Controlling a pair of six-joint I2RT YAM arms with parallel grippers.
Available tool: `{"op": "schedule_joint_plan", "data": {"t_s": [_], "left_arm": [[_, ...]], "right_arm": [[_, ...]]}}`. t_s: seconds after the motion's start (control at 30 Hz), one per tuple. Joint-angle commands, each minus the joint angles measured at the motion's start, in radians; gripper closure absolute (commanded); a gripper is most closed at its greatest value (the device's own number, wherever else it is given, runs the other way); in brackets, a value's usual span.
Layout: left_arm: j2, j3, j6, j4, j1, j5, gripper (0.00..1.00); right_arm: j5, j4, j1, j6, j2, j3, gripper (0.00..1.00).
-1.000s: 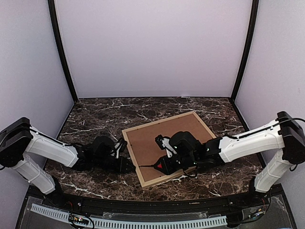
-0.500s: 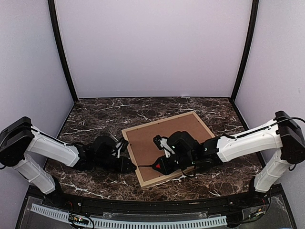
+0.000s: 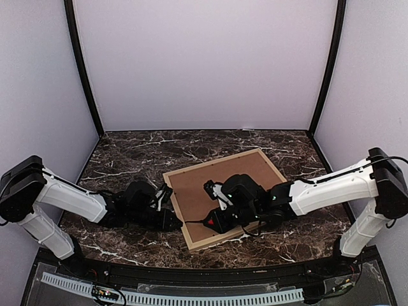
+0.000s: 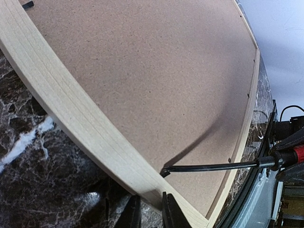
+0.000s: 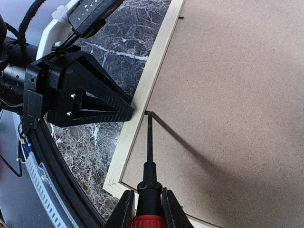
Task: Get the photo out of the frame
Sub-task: Hold the photo frame at the center of the board, then release the fastener from the backboard.
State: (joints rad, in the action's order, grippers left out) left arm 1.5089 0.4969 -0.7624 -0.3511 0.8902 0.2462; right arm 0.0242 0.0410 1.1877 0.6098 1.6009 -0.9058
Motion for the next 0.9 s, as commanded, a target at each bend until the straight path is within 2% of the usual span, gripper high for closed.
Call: {"op": "schedule_joint_plan", "data": {"t_s": [0.0,0.87], "left_arm": [[0.018,0.016,0.018,0.008,0.010,-0.019,0.83],[0.018,0.013,0.003,0.012,0.019,-0.042,0.85]], "right_arm": [[0.043,-0.019,0.038,-0.013,-0.005,-0.050,1.00],[0.055,-0.020,0.079,-0.002,0.001,-0.099,1.00]]}}
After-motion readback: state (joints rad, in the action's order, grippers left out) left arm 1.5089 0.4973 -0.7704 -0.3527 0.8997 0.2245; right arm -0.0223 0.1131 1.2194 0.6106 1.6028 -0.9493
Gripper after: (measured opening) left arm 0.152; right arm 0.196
